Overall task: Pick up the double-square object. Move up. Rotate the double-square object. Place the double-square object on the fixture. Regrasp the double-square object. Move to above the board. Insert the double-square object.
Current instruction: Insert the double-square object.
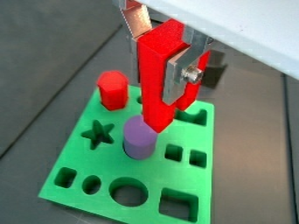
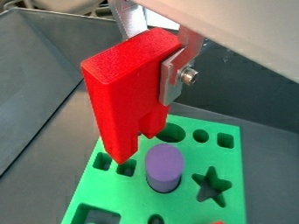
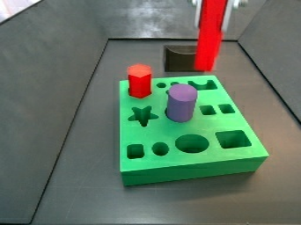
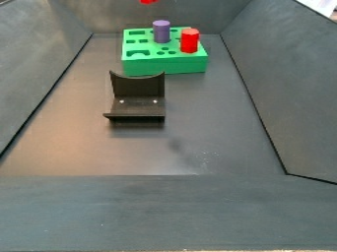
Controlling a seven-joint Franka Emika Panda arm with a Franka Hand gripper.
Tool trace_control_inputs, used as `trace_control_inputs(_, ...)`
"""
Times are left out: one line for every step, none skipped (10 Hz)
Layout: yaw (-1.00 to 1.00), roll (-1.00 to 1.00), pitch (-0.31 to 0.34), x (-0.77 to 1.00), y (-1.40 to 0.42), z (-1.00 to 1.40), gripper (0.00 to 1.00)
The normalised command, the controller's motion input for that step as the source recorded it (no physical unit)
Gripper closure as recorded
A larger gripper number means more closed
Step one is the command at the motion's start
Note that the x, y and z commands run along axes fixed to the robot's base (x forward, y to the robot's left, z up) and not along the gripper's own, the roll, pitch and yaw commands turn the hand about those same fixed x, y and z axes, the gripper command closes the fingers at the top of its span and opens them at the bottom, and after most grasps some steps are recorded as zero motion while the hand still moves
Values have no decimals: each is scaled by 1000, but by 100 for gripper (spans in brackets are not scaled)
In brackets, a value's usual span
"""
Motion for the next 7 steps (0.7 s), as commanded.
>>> trace_control_inputs(-917, 71, 0, 120, 0, -357, 100)
trace_control_inputs(-1000, 47, -20, 54, 0, -320, 100)
trace_control_inputs(-1000, 40, -20, 60, 0, -306, 100)
trace_control_inputs(-1000, 43, -21, 57, 0, -311, 100)
trace_control_inputs(-1000, 49, -14, 46, 0, -320, 100)
trace_control_inputs(-1000, 56, -4, 23, 3, -337, 100)
trace_control_inputs(-1000, 66, 0, 0, 3, -354, 100)
